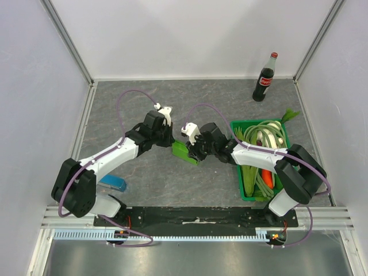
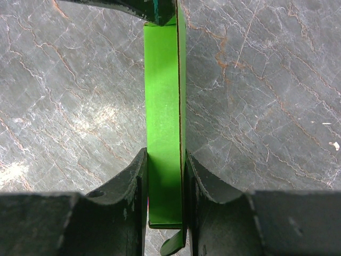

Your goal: Fold the paper box

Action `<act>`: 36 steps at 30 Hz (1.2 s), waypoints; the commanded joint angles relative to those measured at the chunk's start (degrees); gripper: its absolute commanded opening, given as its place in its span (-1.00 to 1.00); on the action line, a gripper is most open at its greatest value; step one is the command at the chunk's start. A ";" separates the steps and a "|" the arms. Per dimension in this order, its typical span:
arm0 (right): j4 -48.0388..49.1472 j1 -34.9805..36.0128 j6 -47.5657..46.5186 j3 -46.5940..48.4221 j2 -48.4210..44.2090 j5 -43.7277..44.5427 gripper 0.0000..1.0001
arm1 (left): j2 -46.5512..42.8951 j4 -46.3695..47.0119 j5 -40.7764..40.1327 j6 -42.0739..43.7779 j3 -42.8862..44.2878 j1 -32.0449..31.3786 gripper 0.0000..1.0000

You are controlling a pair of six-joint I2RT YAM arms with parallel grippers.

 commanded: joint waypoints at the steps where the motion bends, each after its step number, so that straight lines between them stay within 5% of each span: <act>1: -1.97 -0.01 -0.43 0.82 0.54 -0.85 -0.65 | -0.66 -0.39 -4.11 0.81 -3.51 0.04 -0.96; 8: -1.89 -0.01 -0.43 0.82 0.54 -0.85 -0.66 | -2.41 0.13 -9.84 4.07 -5.80 -2.24 -0.96; 24: -1.89 0.07 -0.79 1.61 0.01 2.22 -0.65 | -8.83 5.14 -15.81 -5.51 -15.64 -3.74 -0.96; 36: -1.53 0.07 2.73 1.79 -0.87 5.03 -0.39 | -13.31 12.79 -21.61 -11.57 -24.61 -8.57 -0.96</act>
